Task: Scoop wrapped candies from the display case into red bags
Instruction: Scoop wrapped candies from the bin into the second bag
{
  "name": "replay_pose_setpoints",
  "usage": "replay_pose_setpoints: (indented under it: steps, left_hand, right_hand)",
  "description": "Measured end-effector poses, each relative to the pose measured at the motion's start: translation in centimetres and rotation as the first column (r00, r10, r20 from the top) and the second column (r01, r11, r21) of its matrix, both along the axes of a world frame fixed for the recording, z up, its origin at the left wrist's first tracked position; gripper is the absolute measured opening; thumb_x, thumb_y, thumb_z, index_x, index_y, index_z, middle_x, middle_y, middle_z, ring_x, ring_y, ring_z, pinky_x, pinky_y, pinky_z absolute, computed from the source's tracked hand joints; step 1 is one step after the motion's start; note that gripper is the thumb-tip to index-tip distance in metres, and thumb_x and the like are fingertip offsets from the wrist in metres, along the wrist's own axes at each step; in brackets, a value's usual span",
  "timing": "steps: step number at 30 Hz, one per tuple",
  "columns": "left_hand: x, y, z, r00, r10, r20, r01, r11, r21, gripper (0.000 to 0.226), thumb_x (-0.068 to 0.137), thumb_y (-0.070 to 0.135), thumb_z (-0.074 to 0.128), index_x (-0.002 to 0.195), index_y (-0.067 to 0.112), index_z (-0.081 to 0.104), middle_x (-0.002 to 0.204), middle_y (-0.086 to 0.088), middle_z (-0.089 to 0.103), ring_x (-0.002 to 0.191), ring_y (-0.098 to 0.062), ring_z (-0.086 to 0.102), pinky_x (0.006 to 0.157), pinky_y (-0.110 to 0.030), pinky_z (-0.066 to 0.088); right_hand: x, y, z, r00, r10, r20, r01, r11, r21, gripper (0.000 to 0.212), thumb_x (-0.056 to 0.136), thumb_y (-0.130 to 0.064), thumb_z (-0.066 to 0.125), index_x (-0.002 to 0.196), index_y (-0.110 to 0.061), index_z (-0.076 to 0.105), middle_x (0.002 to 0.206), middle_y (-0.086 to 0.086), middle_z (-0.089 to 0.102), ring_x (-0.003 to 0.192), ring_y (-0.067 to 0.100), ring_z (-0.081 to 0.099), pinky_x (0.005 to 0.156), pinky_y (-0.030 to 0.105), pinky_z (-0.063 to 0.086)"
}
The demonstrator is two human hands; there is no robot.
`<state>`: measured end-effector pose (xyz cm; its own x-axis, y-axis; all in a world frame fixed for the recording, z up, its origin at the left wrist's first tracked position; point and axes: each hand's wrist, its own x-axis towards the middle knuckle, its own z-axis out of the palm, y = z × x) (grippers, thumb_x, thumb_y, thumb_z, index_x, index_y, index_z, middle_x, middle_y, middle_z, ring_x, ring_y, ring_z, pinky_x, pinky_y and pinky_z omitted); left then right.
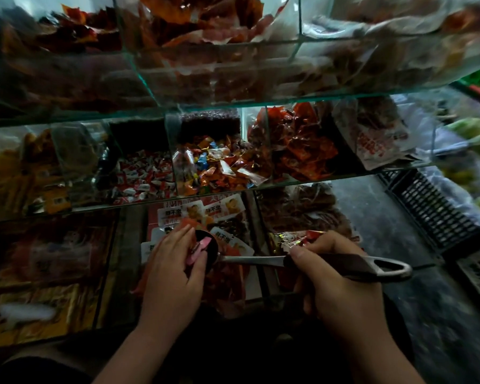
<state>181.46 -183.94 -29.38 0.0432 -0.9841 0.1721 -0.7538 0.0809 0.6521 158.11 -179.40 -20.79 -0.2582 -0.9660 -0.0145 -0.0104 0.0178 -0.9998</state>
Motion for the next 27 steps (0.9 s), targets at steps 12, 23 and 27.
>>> replay_pose_setpoints:
  steps: [12,23,27]
  left_hand:
    - [-1.3,-9.2,5.4,0.95,-0.013,-0.312,-0.036,0.988,-0.152,0.06,0.096,0.058,0.053,0.151,0.037,0.04,0.153,0.02,0.038,0.139,0.004,0.033,0.109,-0.024,0.031]
    - [1.6,-6.6,2.8,0.966,0.066,-0.25,-0.089,0.993,-0.081,0.027,0.097,0.036,0.067,0.121,0.044,0.058,0.123,0.034,0.047,0.118,0.011,0.046,0.099,-0.016,0.036]
    - [3.0,-5.2,2.7,0.96,0.089,-0.267,-0.1,0.995,-0.028,0.026,0.093,0.035,0.072,0.114,0.043,0.06,0.116,0.034,0.05,0.108,0.012,0.05,0.092,-0.018,0.042]
  right_hand:
    - [0.1,-6.4,3.5,0.963,-0.268,-0.005,0.264,0.953,-0.148,0.03,0.079,-0.058,0.069,0.075,-0.029,0.064,0.051,0.008,0.063,0.03,0.015,0.051,0.037,0.022,0.04]
    - [3.7,-11.0,0.0,0.699,-0.036,-0.714,-0.329,0.87,-0.367,0.029,0.101,-0.036,0.063,0.118,-0.017,0.075,0.098,0.0,0.065,0.086,0.011,0.064,0.073,0.035,0.056]
    - [2.8,-8.3,0.3,0.787,-0.119,-0.606,-0.261,0.825,-0.501,0.014,0.1,-0.029,0.069,0.11,-0.021,0.075,0.101,-0.009,0.07,0.092,0.006,0.069,0.078,0.022,0.054]
